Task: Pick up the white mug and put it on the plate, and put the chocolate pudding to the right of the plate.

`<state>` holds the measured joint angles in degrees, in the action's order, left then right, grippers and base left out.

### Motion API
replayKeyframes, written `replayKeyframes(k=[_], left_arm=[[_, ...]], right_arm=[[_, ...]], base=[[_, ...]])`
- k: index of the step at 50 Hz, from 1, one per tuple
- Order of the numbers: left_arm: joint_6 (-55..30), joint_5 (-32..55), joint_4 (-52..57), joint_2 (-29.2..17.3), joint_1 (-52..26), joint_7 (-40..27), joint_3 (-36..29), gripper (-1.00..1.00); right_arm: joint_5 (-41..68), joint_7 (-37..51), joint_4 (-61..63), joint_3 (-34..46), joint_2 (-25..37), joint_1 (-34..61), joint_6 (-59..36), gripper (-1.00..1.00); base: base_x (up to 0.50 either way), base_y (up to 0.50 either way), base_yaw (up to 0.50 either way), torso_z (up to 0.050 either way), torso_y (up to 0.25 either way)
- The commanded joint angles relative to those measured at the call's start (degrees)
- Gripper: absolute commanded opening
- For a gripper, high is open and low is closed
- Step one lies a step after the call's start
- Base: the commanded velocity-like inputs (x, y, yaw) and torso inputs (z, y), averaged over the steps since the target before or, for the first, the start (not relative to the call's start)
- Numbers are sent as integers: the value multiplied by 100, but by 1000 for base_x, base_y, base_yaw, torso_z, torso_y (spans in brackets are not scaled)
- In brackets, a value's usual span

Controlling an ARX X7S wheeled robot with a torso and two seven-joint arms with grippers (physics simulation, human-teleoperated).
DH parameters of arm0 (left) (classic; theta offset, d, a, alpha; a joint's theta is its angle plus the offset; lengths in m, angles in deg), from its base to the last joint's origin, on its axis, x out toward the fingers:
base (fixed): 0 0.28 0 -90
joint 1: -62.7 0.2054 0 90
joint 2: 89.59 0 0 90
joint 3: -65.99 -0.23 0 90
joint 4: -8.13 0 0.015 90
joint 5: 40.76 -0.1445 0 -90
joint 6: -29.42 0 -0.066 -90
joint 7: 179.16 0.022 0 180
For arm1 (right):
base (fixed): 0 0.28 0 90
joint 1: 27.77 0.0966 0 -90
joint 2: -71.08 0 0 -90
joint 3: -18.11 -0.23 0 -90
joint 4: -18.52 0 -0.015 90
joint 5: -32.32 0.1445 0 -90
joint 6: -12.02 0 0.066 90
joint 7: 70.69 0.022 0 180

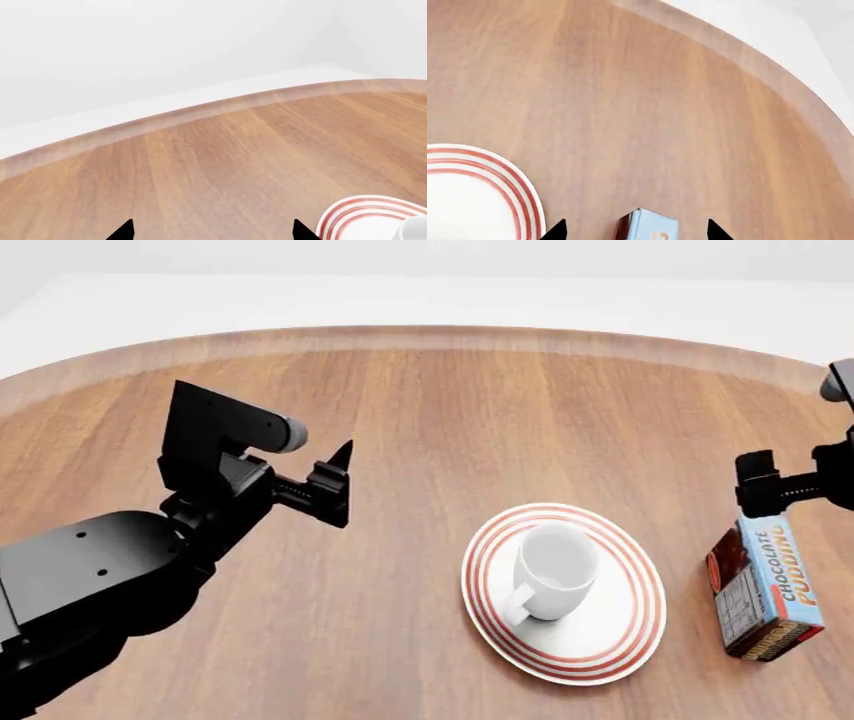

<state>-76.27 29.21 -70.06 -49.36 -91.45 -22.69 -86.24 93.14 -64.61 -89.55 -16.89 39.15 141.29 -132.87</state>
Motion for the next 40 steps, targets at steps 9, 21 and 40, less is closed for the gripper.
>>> replayKeyframes(k=[9, 21, 40], left_arm=[[83, -81, 3, 90, 35, 85, 182, 100], [110, -75, 91, 28, 79, 53, 205, 100], [129, -314, 982, -442, 174, -442, 237, 100]], right_arm=[[342, 108, 2359, -323, 536, 141, -131, 100], [604, 336, 3887, -424, 823, 367, -368, 100], [1597, 1069, 5371, -978, 1350, -42, 596, 100]], base=[[0, 0, 0, 0, 0], [0, 0, 0, 0, 0], [0, 0, 0, 0, 0]])
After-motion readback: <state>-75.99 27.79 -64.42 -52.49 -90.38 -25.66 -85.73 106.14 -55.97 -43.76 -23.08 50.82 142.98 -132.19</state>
